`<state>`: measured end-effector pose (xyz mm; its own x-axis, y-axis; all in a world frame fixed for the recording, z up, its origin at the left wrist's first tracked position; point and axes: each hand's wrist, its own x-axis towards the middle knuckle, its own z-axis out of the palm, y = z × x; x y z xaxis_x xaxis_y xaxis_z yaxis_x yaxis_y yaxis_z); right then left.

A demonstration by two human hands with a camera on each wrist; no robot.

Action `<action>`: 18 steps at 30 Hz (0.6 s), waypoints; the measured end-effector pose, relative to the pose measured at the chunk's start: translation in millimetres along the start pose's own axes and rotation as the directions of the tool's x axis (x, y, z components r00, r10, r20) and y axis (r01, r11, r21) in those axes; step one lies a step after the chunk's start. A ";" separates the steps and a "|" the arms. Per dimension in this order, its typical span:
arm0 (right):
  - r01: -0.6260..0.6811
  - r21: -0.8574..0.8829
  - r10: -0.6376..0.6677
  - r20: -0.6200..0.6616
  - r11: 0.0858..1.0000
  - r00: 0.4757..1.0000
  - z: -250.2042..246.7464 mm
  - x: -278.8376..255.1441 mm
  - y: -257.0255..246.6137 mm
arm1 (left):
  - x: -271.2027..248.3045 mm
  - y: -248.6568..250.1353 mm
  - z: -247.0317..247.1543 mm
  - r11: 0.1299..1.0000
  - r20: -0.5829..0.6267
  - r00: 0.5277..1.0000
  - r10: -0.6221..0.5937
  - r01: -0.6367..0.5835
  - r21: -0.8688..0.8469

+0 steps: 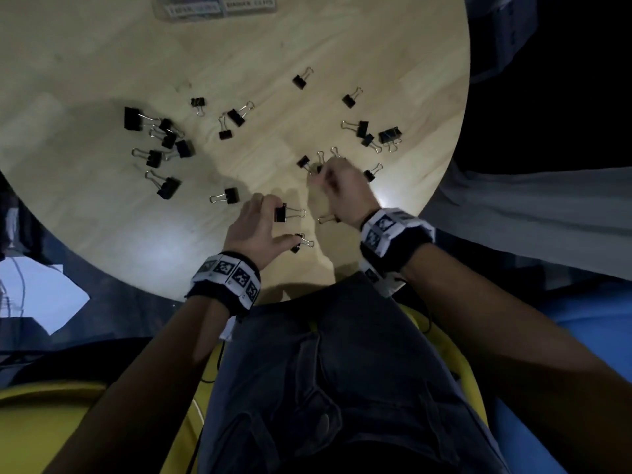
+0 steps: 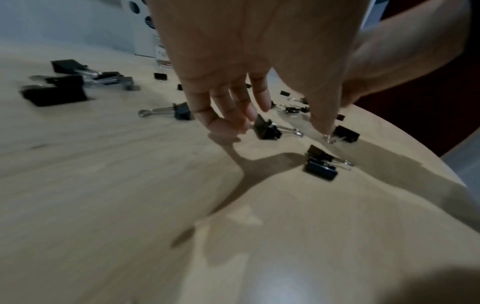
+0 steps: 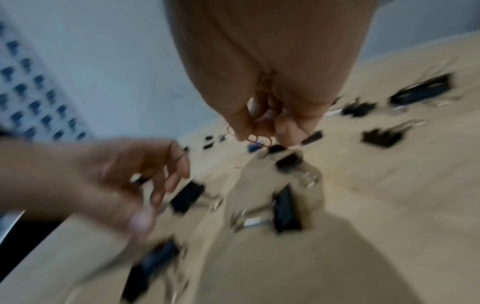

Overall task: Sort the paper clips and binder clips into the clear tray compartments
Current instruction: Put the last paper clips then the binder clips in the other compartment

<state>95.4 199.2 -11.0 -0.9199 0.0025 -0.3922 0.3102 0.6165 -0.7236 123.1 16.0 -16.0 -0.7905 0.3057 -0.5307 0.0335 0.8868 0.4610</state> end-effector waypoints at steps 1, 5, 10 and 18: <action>-0.021 0.040 0.025 -0.091 0.999 0.996 -13.6 2.4 5.6 | 2.0 4.6 0.9 1.000 -0.006 1.000 0.009 -0.009 0.029; -0.206 0.048 0.210 -0.351 0.977 0.913 -51.8 8.7 49.5 | 8.1 8.8 5.1 0.988 0.033 0.999 0.038 -0.042 0.150; -0.312 0.134 0.336 -0.224 0.940 0.915 -28.4 18.0 61.4 | 12.7 2.3 -5.1 0.997 -0.044 0.999 -0.024 0.027 0.077; -0.266 0.373 0.296 -0.025 0.889 0.955 5.3 37.6 -12.8 | 1.8 -26.9 -30.6 0.991 -0.090 0.989 -0.119 0.112 -0.079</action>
<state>58.1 187.2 -19.5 -0.7923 0.2049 -0.5747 0.6101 0.2532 -0.7508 102.1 -17.9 -7.6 -0.8406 0.1653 -0.5159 -0.1039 0.8854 0.4530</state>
